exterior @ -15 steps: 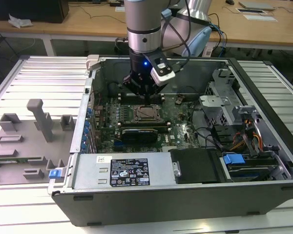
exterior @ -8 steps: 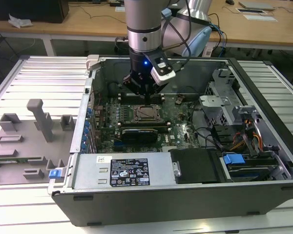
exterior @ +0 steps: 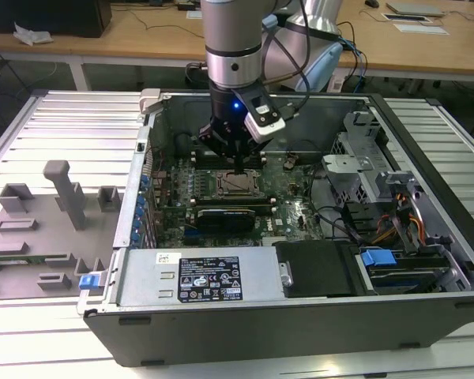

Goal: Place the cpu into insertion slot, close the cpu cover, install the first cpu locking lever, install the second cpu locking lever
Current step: 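Install the second cpu locking lever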

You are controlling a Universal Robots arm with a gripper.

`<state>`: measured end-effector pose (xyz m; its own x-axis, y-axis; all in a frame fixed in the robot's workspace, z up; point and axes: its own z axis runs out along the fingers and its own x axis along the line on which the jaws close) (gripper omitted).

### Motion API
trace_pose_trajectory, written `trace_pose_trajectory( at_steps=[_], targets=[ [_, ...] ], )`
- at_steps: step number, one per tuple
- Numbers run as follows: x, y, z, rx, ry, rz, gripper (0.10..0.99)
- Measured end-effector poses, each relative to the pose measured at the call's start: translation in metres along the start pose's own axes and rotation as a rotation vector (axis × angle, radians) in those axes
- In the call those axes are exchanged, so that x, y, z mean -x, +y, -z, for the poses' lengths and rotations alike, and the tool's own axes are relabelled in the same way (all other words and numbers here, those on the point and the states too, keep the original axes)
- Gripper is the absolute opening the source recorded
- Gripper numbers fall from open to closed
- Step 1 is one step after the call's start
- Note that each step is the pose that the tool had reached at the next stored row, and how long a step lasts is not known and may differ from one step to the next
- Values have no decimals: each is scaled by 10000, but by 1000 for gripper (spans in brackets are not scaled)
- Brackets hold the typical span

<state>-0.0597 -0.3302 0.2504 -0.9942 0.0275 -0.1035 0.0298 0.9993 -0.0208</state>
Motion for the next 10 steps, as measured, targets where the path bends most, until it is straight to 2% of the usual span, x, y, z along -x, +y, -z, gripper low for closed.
trace_pose_trajectory(
  at_steps=[8,10],
  targets=[
    [3,-111,-2,-1,0,-1,106],
    [5,-184,-4,11,0,-1,106]
  ],
)
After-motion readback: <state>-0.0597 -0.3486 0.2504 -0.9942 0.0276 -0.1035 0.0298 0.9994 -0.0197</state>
